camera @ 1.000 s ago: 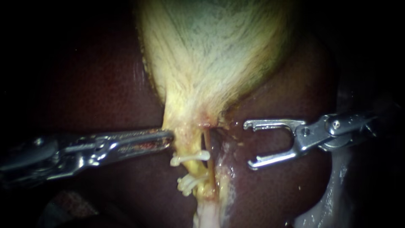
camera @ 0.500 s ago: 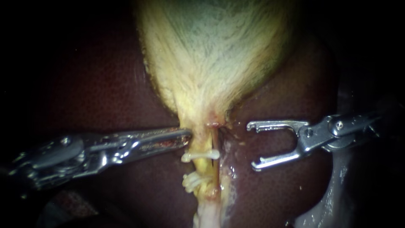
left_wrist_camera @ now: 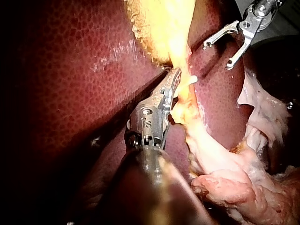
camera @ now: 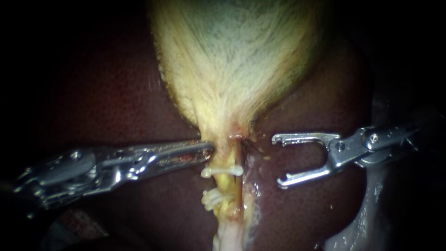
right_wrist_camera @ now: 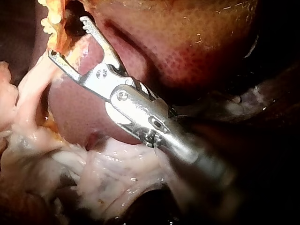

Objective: Going back third clip left tube

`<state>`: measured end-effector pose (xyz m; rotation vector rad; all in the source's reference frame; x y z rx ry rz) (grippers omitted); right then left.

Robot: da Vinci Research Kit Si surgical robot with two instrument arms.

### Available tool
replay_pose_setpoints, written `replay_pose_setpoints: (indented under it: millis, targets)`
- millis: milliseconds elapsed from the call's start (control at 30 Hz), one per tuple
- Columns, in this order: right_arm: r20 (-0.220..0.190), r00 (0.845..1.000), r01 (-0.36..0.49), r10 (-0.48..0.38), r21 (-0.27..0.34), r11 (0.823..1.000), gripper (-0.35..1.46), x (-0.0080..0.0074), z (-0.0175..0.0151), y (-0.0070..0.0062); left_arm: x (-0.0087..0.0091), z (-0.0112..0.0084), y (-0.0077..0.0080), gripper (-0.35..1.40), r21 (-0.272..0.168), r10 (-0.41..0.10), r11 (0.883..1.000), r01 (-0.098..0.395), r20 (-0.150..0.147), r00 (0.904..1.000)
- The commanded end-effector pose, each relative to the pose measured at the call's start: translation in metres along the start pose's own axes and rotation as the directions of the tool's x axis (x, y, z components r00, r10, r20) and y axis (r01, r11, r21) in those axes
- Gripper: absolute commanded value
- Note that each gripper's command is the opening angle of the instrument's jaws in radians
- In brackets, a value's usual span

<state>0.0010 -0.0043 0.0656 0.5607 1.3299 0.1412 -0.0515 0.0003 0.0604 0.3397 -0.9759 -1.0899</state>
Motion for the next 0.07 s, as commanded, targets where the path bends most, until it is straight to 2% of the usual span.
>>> replay_pose_setpoints:
  millis: [33,67]
  targets:
    - [0.0,1.0,0.0,0.0,0.0,1.0,0.6,0.0,-0.0001,0.0,0.0,0.0,0.0,-0.35,-0.001,0.0,1.0,0.0,0.0,1.0]
    - [0.0,1.0,0.0,0.0,0.0,1.0,0.6,0.0,-0.0001,0.0,0.0,0.0,0.0,-0.35,-0.001,0.0,1.0,0.0,0.0,1.0]
